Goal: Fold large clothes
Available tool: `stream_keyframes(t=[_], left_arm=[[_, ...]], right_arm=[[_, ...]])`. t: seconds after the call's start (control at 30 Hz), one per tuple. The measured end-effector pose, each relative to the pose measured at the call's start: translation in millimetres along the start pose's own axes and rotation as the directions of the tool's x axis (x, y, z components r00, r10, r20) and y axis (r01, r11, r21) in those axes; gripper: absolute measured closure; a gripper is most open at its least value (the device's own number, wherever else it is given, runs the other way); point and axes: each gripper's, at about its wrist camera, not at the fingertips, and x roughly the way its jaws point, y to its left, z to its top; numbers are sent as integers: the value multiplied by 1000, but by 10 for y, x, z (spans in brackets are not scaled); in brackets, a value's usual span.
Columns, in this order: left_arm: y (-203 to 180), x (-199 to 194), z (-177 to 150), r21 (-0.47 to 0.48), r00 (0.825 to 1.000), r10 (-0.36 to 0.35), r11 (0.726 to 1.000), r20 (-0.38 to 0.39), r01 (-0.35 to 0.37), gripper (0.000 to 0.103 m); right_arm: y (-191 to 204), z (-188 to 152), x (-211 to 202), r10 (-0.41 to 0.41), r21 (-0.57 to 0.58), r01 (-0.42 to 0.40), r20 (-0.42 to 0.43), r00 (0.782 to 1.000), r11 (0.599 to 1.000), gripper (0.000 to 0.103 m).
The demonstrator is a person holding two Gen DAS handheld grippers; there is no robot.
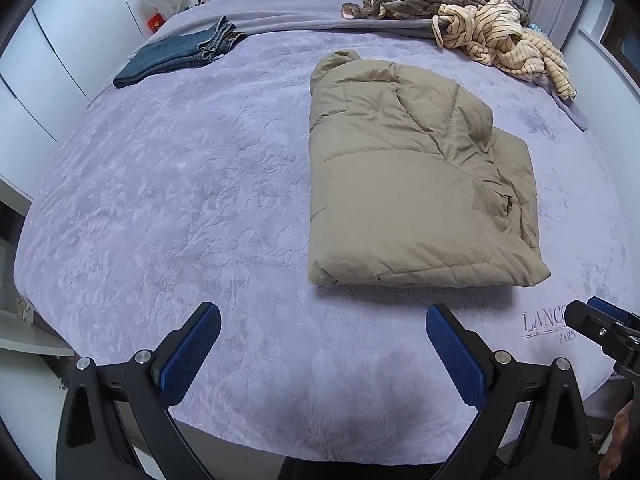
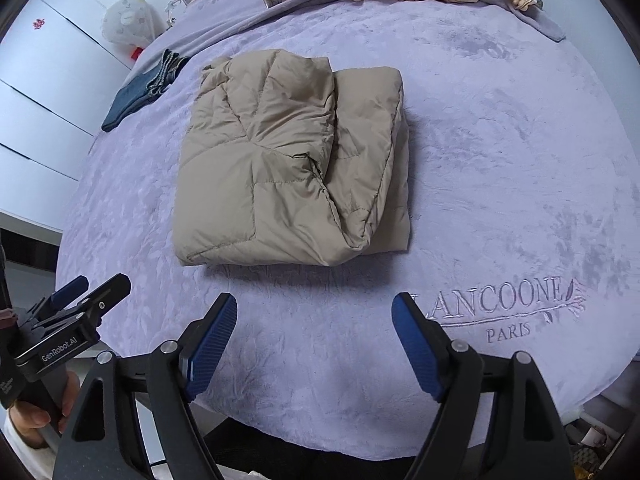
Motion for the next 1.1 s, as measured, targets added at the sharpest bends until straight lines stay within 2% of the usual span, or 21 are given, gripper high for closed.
stream_keyframes(t=[0.27,0.5,0.8,0.9,1.1], left_arm=[[109,-282,-161,-39,1000,15,999,24,-14,0],[219,-473,-63,8,998,3,1000,61,-3,0],[421,-573,193,28,994,-10,1000,113,7,0],[452,-620,251,27,991,-15,1000,131,12,0],[439,-686,288,27,988,-16,1000,151,12,0]], right_arm=[[100,-172,-162,0,-45,1,14,1000,999,21],[276,-154,-293,-19,-40,23,97,995,999,21],[569,35,-512,-82,-14,87,222,972,996,21],[642,81,-605,-112,-14,120,277,954,993,19],[711,150,-688,-116,-2,123,318,941,992,19]])
